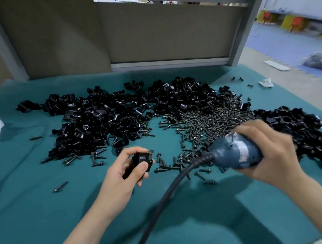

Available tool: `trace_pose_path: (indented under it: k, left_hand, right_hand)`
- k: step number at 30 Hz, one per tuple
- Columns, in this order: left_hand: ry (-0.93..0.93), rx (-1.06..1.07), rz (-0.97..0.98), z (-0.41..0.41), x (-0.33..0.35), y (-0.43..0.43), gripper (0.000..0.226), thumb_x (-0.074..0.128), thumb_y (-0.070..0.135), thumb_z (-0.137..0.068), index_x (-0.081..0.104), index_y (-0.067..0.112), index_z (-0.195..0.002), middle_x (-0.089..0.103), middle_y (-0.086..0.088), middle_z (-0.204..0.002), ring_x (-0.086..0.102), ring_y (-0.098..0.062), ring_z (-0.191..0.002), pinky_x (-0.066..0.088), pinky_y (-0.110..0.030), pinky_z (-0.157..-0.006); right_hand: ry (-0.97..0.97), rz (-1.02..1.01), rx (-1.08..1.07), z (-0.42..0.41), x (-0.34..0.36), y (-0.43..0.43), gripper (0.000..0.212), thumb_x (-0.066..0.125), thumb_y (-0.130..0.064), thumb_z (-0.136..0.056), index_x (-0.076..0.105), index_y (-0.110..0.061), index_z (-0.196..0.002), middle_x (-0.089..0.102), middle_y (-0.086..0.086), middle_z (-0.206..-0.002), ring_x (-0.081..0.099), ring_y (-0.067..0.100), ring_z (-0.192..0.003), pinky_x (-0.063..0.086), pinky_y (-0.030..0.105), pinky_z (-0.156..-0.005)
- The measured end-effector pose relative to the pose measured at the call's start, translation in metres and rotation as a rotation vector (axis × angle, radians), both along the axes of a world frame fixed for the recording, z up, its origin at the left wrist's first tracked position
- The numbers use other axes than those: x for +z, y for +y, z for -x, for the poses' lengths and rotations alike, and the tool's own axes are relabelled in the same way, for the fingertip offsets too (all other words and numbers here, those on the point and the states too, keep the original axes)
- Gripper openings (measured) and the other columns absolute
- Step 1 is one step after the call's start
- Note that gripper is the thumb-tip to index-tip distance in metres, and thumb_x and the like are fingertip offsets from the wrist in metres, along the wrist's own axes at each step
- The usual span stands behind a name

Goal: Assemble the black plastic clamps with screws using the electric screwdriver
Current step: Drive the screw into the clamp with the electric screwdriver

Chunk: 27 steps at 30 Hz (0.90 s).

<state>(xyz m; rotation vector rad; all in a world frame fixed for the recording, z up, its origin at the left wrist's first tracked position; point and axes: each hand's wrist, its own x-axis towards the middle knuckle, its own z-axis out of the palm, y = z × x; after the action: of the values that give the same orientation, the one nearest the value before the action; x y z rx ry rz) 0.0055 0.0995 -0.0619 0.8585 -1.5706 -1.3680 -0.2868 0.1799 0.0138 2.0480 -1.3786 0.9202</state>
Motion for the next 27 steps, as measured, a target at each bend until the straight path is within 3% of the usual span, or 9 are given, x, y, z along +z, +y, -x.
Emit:
trace_pose_path:
  k: [5,6,9,10,13,15,18,23,27]
  left_hand:
    - [-0.14,-0.036,0.045,-0.012,0.009,-0.015,0.025,0.061,0.018,-0.095,0.063,0.042,-0.101,0.07,-0.012,-0.093,0.059,-0.02,-0.073,0.049,-0.03,-0.066]
    - [-0.173,-0.044,0.081,-0.015,0.016,-0.019,0.022,0.061,0.022,-0.094,0.062,0.043,-0.102,0.07,-0.01,-0.091,0.059,-0.018,-0.072,0.05,-0.029,-0.065]
    - [-0.273,-0.049,0.189,-0.025,0.042,-0.033,0.019,0.06,0.037,-0.085,0.059,0.047,-0.101,0.068,-0.007,-0.086,0.059,-0.017,-0.067,0.05,-0.034,-0.064]
    - [-0.286,-0.04,0.212,-0.028,0.047,-0.037,0.019,0.06,0.038,-0.085,0.059,0.049,-0.1,0.067,-0.007,-0.085,0.059,-0.015,-0.066,0.05,-0.035,-0.064]
    - [-0.297,0.001,0.244,-0.032,0.046,-0.04,0.019,0.063,0.028,-0.093,0.059,0.044,-0.101,0.063,0.005,-0.075,0.054,-0.007,-0.064,0.046,-0.028,-0.066]
    - [-0.299,0.007,0.216,-0.032,0.036,-0.036,0.021,0.061,0.018,-0.094,0.059,0.036,-0.104,0.06,0.016,-0.072,0.052,-0.005,-0.065,0.045,-0.024,-0.067]
    - [-0.34,-0.02,0.182,-0.034,0.027,-0.034,0.02,0.061,0.02,-0.095,0.059,0.037,-0.105,0.061,0.015,-0.071,0.055,-0.008,-0.068,0.047,-0.029,-0.069]
    - [-0.373,0.012,0.203,-0.051,0.033,-0.046,0.021,0.06,0.027,-0.094,0.058,0.048,-0.1,0.063,0.007,-0.069,0.056,-0.001,-0.062,0.047,-0.016,-0.064]
    - [-0.472,0.017,0.193,-0.06,0.025,-0.055,0.021,0.06,0.03,-0.094,0.057,0.049,-0.103,0.065,-0.003,-0.075,0.054,-0.008,-0.064,0.048,-0.031,-0.069]
  right_hand:
    - [-0.175,0.376,0.296,-0.045,0.036,-0.031,0.027,0.063,-0.029,-0.091,0.059,-0.003,-0.09,0.063,0.014,-0.077,0.058,0.018,-0.07,0.049,0.028,-0.06]
    - [-0.305,0.399,0.359,-0.057,0.036,-0.036,0.025,0.067,-0.029,-0.089,0.058,-0.006,-0.087,0.062,0.01,-0.078,0.058,0.014,-0.07,0.05,0.025,-0.061]
    - [-1.061,0.25,0.572,-0.089,0.038,-0.051,0.02,0.082,-0.033,-0.071,0.067,-0.029,-0.084,0.068,-0.019,-0.082,0.063,-0.009,-0.076,0.049,0.009,-0.065]
    - [-1.115,0.28,0.555,-0.097,0.042,-0.057,0.017,0.076,-0.025,-0.075,0.067,-0.033,-0.087,0.067,-0.026,-0.086,0.062,-0.011,-0.078,0.049,0.009,-0.067]
    - [-1.399,0.298,0.697,-0.109,0.051,-0.073,0.013,0.061,-0.019,-0.076,0.062,-0.022,-0.088,0.066,-0.007,-0.08,0.056,0.013,-0.059,0.046,0.029,-0.054]
    - [-1.616,0.276,0.678,-0.108,0.056,-0.08,0.019,0.063,-0.026,-0.069,0.058,-0.011,-0.079,0.063,0.006,-0.076,0.049,0.021,-0.052,0.042,0.028,-0.05]
    - [-1.787,0.145,0.687,-0.113,0.046,-0.092,0.025,0.064,-0.031,-0.067,0.055,-0.01,-0.076,0.057,0.005,-0.074,0.048,0.021,-0.051,0.04,0.027,-0.051]
    - [-1.969,-0.01,0.837,-0.114,0.045,-0.107,0.025,0.052,-0.04,-0.082,0.051,-0.015,-0.079,0.053,0.0,-0.073,0.048,0.016,-0.05,0.04,0.024,-0.052]
    - [-1.997,-0.036,0.902,-0.114,0.048,-0.12,0.027,0.053,-0.042,-0.081,0.053,-0.015,-0.08,0.054,-0.002,-0.072,0.049,0.014,-0.049,0.041,0.023,-0.051]
